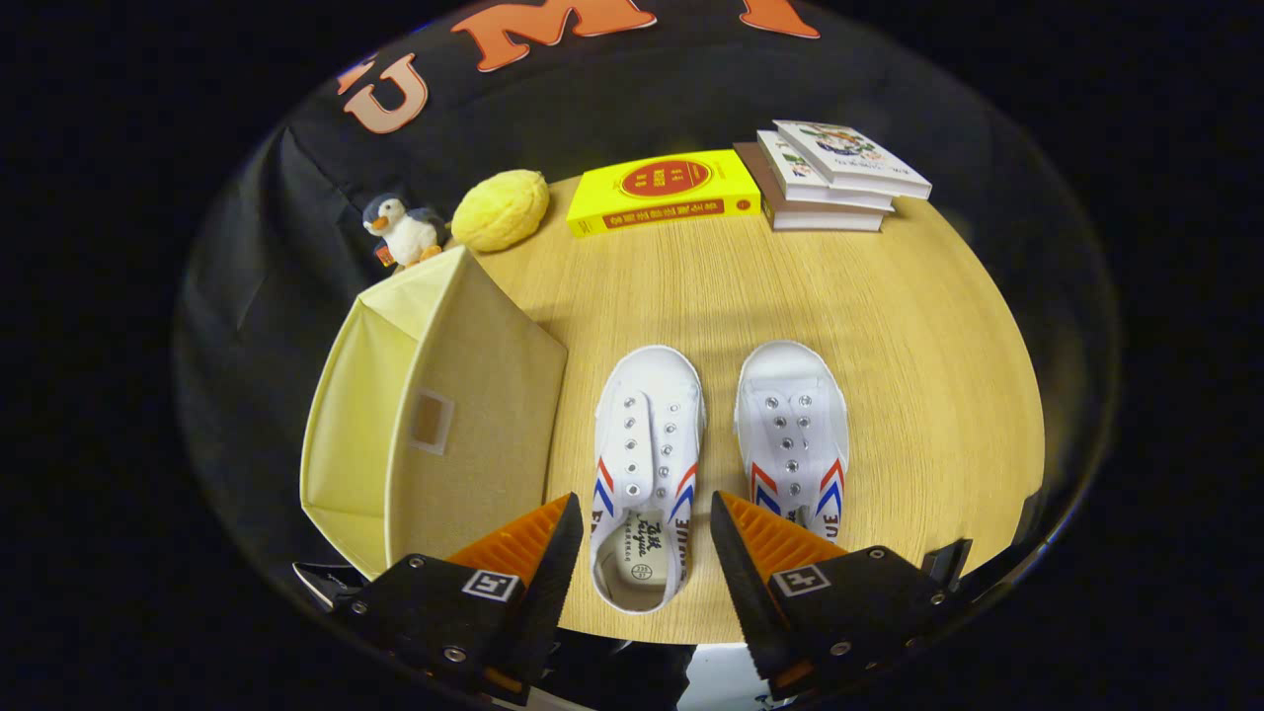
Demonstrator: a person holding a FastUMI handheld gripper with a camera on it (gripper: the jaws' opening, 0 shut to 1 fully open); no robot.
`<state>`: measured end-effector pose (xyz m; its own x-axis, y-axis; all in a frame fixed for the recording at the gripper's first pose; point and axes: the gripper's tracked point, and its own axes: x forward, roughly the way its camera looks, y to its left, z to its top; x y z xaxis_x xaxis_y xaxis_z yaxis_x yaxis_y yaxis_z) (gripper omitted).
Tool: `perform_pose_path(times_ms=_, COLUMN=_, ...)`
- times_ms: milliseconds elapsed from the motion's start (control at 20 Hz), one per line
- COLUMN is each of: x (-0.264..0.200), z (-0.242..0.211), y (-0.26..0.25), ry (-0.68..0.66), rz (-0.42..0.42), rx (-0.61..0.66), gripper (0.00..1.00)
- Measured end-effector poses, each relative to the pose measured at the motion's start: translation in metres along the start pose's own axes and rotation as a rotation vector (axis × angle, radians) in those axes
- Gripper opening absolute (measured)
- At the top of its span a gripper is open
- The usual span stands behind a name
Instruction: Open the storage box then place both shoes into the box .Put the left shoe in first, then the right shoe, with the right side of both shoes facing outward in a uniform manner.
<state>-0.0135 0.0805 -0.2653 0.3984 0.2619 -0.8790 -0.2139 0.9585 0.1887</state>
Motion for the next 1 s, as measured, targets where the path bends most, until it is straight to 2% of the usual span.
perform_pose_path(times_ms=250, x=0.025, z=-0.013, y=-0.012, ry=0.099, rz=-0.013, rx=-0.035, gripper=0.58)
perform_pose_path(times_ms=450, x=0.039, z=-0.017, y=-0.011, ry=0.154, rz=0.000, rx=-0.053, gripper=0.47)
perform_pose_path(times_ms=750, x=0.060, z=-0.020, y=-0.010, ry=0.205, rz=-0.004, rx=-0.093, gripper=0.42)
perform_pose_path(times_ms=950, x=0.072, z=-0.023, y=-0.010, ry=0.222, rz=0.000, rx=-0.097, gripper=0.22)
perform_pose_path(times_ms=1000, x=0.072, z=-0.024, y=-0.010, ry=0.226, rz=0.014, rx=-0.103, gripper=0.21)
